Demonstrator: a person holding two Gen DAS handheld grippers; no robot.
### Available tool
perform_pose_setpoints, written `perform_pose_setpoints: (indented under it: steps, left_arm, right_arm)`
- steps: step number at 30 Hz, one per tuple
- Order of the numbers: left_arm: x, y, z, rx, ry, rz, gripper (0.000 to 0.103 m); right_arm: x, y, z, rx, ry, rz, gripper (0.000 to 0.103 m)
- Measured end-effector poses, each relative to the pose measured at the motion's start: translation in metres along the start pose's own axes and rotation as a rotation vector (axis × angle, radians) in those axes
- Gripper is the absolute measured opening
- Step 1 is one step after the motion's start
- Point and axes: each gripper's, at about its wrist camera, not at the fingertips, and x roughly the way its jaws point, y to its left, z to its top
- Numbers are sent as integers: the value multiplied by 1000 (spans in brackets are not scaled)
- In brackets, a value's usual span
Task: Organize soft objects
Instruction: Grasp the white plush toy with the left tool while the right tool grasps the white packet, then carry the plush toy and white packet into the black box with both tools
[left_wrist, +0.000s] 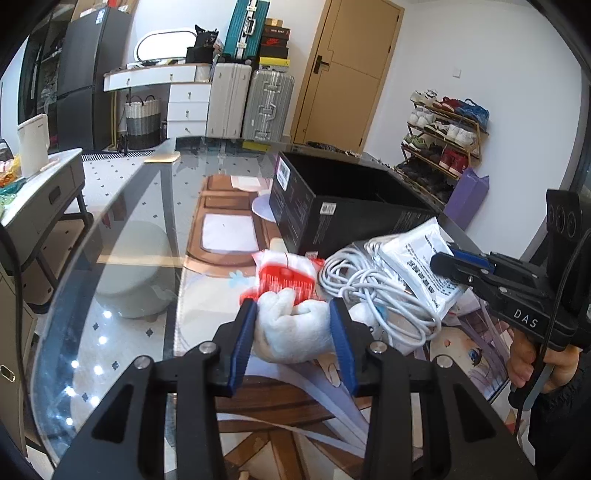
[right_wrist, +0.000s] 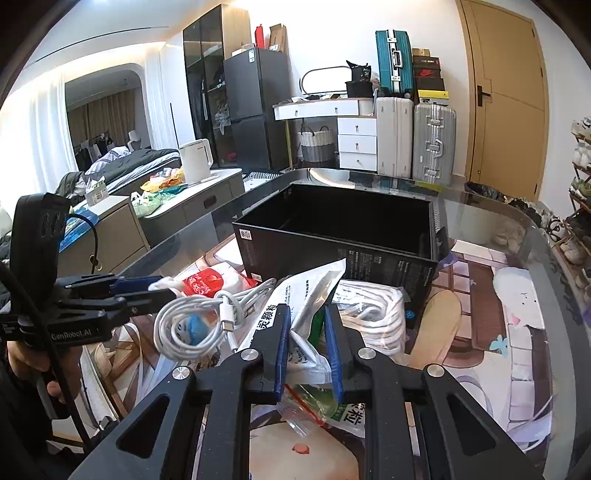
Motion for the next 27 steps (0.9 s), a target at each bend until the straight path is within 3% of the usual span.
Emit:
perform_pose_setpoints:
  steps: [14,22,27]
  left_arm:
    - [-27,-22,20,100,-69,37,39]
    - [-30,-30,26,170,-83,159,39]
    - [-17,-15,26,138,-45,218,39]
  right_arm:
    - [-20,-5,0,15,-51,-21,19]
    - [-29,-10,2,25,-72,-38,19]
    - [-32,-13,2,28,-77,-46,19]
